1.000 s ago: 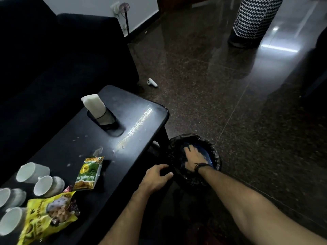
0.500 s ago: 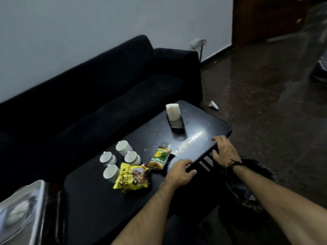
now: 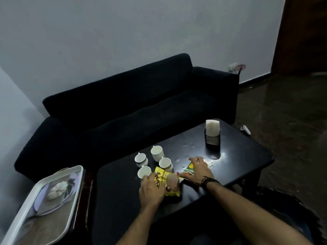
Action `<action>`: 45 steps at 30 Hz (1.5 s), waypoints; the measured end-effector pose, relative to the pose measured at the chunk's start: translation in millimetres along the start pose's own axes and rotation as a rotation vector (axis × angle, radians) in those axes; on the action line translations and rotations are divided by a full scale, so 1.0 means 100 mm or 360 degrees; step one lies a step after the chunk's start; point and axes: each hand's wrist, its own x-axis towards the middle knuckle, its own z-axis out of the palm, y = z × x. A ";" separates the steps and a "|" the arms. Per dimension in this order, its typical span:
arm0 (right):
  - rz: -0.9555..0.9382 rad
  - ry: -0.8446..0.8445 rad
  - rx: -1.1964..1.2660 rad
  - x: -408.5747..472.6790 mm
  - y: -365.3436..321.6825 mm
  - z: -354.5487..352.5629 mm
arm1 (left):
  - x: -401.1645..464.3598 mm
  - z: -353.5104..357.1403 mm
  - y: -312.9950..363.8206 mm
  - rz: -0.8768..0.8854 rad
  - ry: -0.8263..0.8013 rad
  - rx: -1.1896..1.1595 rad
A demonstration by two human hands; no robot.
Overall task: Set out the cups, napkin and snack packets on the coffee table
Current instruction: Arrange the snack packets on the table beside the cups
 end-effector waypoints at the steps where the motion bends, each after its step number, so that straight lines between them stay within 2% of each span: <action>1: 0.0071 -0.0015 -0.0013 0.03 0.00 0.07 | 0.00 0.04 -0.03 -0.0018 -0.0019 0.0010; 4: 0.0193 -0.0160 -0.0138 0.12 0.06 0.23 | 0.00 0.21 -0.05 -0.0048 -0.0121 0.0014; 8: 0.0049 -0.0269 -0.0277 0.19 0.17 0.40 | 0.01 0.47 0.01 -0.0061 -0.0253 0.0056; 13: -0.0146 -0.0196 -0.0382 0.17 0.26 0.46 | 0.08 0.64 0.11 -0.0175 -0.0272 -0.0035; 17: -0.0194 -0.0102 -0.0266 0.17 0.32 0.48 | 0.12 0.71 0.13 -0.0231 -0.0218 0.0009; 28: -0.0217 0.0131 -0.0119 0.04 0.38 0.32 | 0.04 0.53 -0.13 -0.0163 -0.0072 -0.0025; 33: -0.0284 0.0207 -0.0035 -0.04 0.09 0.17 | -0.03 0.26 -0.29 -0.0143 0.0034 0.0066; 38: -0.0628 0.0221 0.0054 -0.10 -0.52 0.20 | -0.09 -0.12 -0.69 -0.0224 0.0146 0.0134; 42: -0.0894 0.0107 0.0088 -0.23 -1.09 0.44 | -0.27 -0.27 -1.23 -0.0378 0.0164 0.0195; 45: -0.1013 -0.0029 0.0015 -0.34 -1.40 0.77 | -0.39 -0.27 -1.57 -0.0552 0.0065 0.0215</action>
